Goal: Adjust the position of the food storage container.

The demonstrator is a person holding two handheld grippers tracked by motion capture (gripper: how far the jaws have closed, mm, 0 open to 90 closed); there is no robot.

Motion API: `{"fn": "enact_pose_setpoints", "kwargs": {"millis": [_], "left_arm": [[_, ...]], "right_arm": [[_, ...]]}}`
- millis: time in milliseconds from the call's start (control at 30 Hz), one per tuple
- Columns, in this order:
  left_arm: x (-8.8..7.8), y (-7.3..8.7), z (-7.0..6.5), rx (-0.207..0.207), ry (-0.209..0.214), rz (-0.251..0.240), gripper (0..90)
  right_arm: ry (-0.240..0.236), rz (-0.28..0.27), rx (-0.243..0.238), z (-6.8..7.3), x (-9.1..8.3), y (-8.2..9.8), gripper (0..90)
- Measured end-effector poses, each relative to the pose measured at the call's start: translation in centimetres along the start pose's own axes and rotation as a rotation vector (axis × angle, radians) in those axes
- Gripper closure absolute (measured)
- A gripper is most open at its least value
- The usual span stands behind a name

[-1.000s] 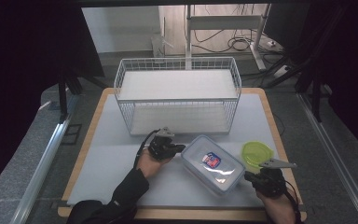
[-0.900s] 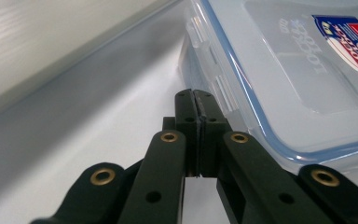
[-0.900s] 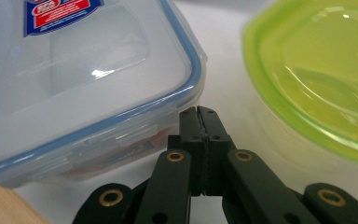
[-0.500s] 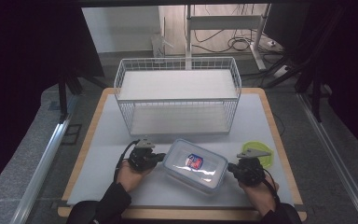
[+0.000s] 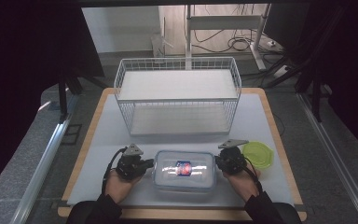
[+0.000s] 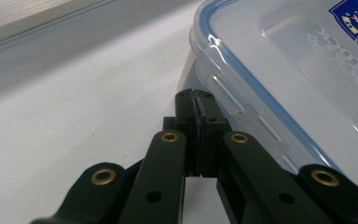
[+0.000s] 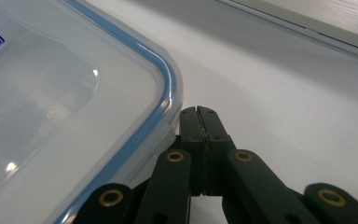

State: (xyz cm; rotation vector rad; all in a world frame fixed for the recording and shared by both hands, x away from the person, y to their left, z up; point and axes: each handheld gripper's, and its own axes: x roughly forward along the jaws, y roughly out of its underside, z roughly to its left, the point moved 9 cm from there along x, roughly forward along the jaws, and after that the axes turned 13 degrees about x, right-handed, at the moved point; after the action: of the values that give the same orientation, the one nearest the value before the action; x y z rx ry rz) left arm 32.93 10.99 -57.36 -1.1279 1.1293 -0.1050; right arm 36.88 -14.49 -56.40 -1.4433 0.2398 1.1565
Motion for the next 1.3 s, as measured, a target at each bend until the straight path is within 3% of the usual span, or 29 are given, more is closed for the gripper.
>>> {"fn": "enact_pose_setpoints", "kwargs": {"millis": [133,167,367,533,667,867,1000,1067,1267,1300], "left_arm": [[-0.6,0.1,0.2,-0.007,-0.011,-0.017,86.4],[-1.2,0.2,0.0,-0.027,0.013,-0.046,86.1],[-1.1,1.2,-1.1,-0.025,0.032,-0.012,85.5],[-0.7,1.3,-1.5,-0.014,-0.018,0.024,89.1],[-0.7,1.4,-1.2,-0.026,-0.034,0.025,89.7],[-0.7,1.4,-0.9,-0.022,-0.045,0.023,87.6],[-1.0,1.3,-0.7,-0.003,-0.064,0.022,79.7],[-1.4,1.4,-0.3,0.013,-0.094,0.02,75.0],[-2.0,2.0,0.2,0.06,-0.142,0.031,54.1],[-2.2,2.2,0.4,0.084,-0.159,0.032,49.0]], "right_arm": [[-0.003,-0.01,-0.003,-0.1,-0.3,0.0,90.0],[-0.01,-0.017,0.006,-0.4,-1.0,0.3,90.0],[-0.03,0.001,-0.008,0.5,-2.3,2.0,90.0],[-0.013,0.006,-0.016,1.0,-2.1,2.2,90.0],[0.006,0.002,-0.022,0.8,-1.2,1.4,90.0],[-0.012,0.003,-0.023,0.7,-0.9,1.2,90.0],[-0.012,-0.012,-0.062,0.8,-1.6,1.3,89.0],[-0.007,-0.034,-0.091,0.6,-2.4,1.3,85.5],[-0.002,-0.074,-0.117,0.1,-3.9,1.5,75.7],[-0.007,-0.079,-0.123,0.0,-4.2,1.6,70.6]]}}
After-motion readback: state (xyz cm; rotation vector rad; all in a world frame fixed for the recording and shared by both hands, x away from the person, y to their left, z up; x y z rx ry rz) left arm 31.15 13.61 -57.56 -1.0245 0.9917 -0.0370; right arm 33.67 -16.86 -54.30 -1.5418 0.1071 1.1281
